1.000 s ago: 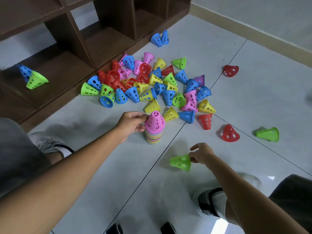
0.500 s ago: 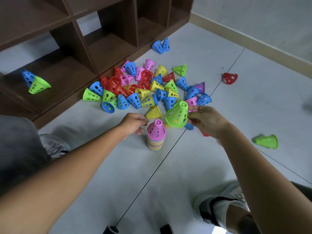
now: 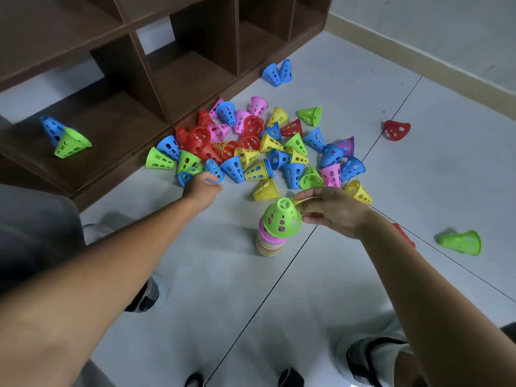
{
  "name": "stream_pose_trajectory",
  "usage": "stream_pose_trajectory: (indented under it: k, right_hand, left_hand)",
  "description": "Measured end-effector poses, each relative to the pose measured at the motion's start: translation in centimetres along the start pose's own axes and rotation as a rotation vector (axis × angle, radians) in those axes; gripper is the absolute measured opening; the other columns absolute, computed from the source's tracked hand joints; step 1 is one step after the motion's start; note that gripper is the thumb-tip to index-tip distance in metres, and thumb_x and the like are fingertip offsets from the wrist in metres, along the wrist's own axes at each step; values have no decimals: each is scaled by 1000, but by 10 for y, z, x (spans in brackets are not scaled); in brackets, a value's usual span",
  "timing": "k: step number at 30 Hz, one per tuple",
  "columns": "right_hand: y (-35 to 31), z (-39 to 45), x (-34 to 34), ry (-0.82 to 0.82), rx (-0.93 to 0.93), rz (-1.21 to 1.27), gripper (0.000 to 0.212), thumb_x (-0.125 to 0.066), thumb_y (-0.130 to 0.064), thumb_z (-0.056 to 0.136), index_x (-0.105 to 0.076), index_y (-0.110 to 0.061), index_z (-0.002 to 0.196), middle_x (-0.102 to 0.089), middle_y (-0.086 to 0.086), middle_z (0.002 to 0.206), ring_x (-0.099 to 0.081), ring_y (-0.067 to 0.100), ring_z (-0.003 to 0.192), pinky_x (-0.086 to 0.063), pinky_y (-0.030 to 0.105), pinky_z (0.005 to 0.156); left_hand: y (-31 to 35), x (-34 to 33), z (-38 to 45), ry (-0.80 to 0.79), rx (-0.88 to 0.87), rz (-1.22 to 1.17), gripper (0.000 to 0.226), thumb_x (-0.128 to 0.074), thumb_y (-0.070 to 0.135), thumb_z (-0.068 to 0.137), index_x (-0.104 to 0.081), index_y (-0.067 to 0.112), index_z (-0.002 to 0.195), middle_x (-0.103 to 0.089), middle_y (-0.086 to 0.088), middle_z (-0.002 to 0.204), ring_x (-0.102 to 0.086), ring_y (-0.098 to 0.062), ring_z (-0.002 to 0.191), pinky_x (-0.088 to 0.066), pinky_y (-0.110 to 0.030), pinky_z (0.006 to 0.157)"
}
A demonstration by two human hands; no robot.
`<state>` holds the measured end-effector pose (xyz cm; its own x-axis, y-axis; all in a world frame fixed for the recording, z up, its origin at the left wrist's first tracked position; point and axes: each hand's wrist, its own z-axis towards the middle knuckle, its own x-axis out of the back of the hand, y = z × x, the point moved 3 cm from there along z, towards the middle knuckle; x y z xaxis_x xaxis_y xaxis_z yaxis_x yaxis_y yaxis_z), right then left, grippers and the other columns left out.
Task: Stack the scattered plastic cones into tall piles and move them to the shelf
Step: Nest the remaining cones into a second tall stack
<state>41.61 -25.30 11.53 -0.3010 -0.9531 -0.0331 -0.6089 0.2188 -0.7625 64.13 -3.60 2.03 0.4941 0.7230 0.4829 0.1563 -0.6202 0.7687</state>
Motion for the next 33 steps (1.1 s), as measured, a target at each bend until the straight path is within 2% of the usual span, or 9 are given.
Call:
stream_pose_trajectory:
  k: [3,7,15,18,21,25,27,30,33]
  right_hand:
    - [10,3,-3,39,-29,-20,24,-66,2,90,-65,-5,113,-64,6,86,-64,11,75,-58,22,71]
    - [18,7,-5,64,-27,-18,24,-64,3,90,-63,-2,113,-65,10,92,-67,15,82,-59,26,79]
    - [19,22,-8,122,-40,-34,25,-66,2,90,-64,-5,113,-69,18,103,-70,21,90,-59,32,86]
    - [17,31,-8,132,-57,-27,27,-68,1,89,-64,-5,115,-71,16,102,-71,20,88,-60,29,80]
    - [16,41,-7,130,-82,-43,27,-68,-1,89,-64,-7,115,-71,18,105,-70,19,86,-58,27,73]
    - [16,60,-6,124,-137,-100,26,-67,-5,91,-64,-9,116,-71,18,111,-70,26,93,-59,30,75]
    - [16,72,-5,132,-148,-116,26,-67,-6,91,-63,-8,118,-71,20,112,-70,31,97,-59,35,82]
    - [14,93,-4,149,-126,-109,27,-64,-4,92,-63,-4,119,-70,22,113,-69,31,97,-57,38,88]
    - [9,117,-2,218,-98,-103,29,-66,-5,91,-64,-3,120,-70,19,104,-68,26,90,-56,36,84]
  left_hand:
    - [-13,11,17,52,17,150,37,-71,21,83,-61,16,119,-67,-14,111,-67,-36,95,-57,-41,83]
    - [-33,22,28,55,51,283,58,-72,29,82,-49,25,136,-57,-12,127,-62,-35,104,-51,-35,84]
    - [-41,28,50,-17,47,162,66,-74,25,83,-46,29,143,-51,-10,134,-61,-35,109,-55,-40,87]
    - [-41,26,59,-67,59,116,71,-74,27,82,-42,33,145,-51,-9,135,-60,-39,115,-54,-45,89]
    - [-44,22,70,-75,78,77,74,-74,29,83,-40,32,148,-51,-7,137,-59,-36,118,-54,-46,92]
    - [-49,18,84,-62,118,3,72,-74,28,85,-39,27,148,-52,-10,136,-57,-41,120,-52,-51,95]
    - [-53,20,89,-26,105,-5,67,-73,29,84,-45,25,144,-55,-9,134,-59,-35,118,-53,-50,96]
    - [-56,24,90,57,51,-51,47,-71,23,84,-60,19,130,-67,-9,115,-62,-24,97,-54,-41,85]
    - [-58,30,89,132,45,-133,33,-68,12,87,-67,15,120,-68,-10,99,-58,-18,84,-47,-34,76]
